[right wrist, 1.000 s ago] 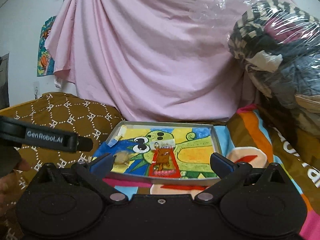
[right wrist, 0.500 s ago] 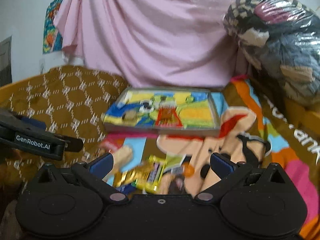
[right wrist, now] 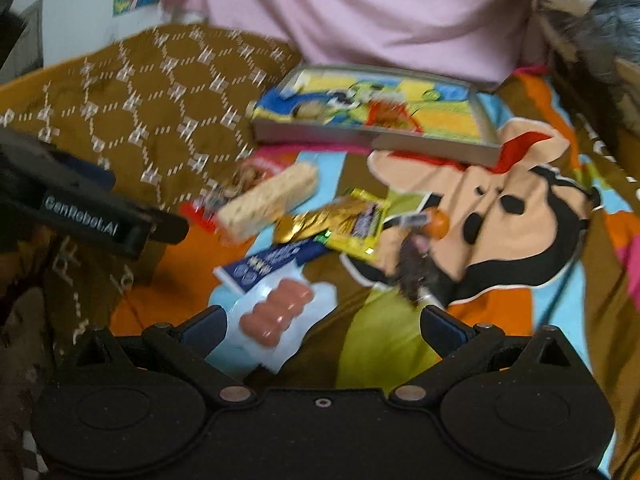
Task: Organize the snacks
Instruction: 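Lift both tools out of the tray back over the snacks, then grasp the blue milk-drink stick with the left tool while the right grasps the pink sausage pack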
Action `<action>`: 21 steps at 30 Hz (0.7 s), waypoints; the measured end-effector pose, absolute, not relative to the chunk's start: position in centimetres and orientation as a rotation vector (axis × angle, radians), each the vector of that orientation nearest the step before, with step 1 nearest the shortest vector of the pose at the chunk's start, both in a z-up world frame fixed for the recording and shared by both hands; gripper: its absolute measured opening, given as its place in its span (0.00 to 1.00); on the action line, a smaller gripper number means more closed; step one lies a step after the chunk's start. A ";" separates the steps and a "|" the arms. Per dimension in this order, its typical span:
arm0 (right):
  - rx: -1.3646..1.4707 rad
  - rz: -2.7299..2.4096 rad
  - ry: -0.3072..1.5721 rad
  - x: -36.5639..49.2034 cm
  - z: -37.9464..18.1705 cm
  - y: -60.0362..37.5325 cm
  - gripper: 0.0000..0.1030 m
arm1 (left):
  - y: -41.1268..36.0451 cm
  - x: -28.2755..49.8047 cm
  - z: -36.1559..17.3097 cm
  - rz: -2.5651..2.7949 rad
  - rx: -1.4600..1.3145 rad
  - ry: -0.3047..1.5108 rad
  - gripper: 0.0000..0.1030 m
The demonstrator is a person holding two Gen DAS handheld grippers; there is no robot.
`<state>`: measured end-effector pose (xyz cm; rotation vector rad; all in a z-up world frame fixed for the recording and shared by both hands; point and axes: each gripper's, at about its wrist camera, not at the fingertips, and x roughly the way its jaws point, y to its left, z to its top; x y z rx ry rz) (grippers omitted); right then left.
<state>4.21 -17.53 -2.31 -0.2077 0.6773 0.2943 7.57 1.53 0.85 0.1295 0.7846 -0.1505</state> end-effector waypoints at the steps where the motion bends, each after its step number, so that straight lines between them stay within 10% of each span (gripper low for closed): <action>1: -0.215 0.298 0.686 4.4 -2.6 -17.3 0.99 | 1.7 7.7 0.5 -0.146 0.131 0.793 1.00; 21: -0.192 0.318 0.797 8.1 -5.4 -15.2 0.99 | 2.4 11.3 -2.4 -0.154 0.127 0.870 1.00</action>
